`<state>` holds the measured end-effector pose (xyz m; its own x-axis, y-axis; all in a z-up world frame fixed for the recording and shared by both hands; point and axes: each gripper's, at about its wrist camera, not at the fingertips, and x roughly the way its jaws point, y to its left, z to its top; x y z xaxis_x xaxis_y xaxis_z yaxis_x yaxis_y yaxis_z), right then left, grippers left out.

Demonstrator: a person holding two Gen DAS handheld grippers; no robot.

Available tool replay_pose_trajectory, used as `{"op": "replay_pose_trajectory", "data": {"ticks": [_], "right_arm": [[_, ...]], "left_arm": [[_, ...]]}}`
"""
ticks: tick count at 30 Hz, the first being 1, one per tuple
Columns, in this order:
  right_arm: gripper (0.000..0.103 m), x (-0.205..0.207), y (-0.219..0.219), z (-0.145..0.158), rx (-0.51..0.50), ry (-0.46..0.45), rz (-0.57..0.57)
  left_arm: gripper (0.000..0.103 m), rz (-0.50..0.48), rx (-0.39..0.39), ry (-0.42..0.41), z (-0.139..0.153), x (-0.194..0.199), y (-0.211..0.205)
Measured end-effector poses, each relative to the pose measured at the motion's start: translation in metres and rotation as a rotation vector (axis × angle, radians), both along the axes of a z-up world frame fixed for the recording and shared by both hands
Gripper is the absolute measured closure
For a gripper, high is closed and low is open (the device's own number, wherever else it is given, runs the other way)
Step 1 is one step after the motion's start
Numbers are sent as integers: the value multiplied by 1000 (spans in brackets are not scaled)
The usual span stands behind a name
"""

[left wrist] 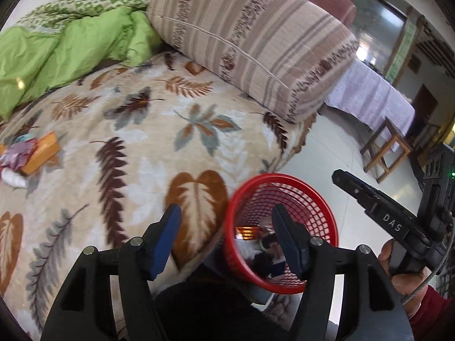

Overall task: Collect trash
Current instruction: 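Carry the bag and carton over the red basket and open both tools, then move both open tools back to the remaining trash on the bed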

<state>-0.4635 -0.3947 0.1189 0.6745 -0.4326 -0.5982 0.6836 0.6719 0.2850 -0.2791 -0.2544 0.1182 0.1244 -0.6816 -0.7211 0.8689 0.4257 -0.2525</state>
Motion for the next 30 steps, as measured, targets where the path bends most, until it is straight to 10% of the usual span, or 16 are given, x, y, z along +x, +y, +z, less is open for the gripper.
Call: {"op": "replay_pose_trajectory", "data": {"ticks": [19,30], "right_arm": [[60,121,68,26,-10,-7,323],[39,253,141,30,-62,39,582]], "left_arm": [[38,344,-32,-35,-4,109,120],[37,832,55,-70,-47,215,227]]}}
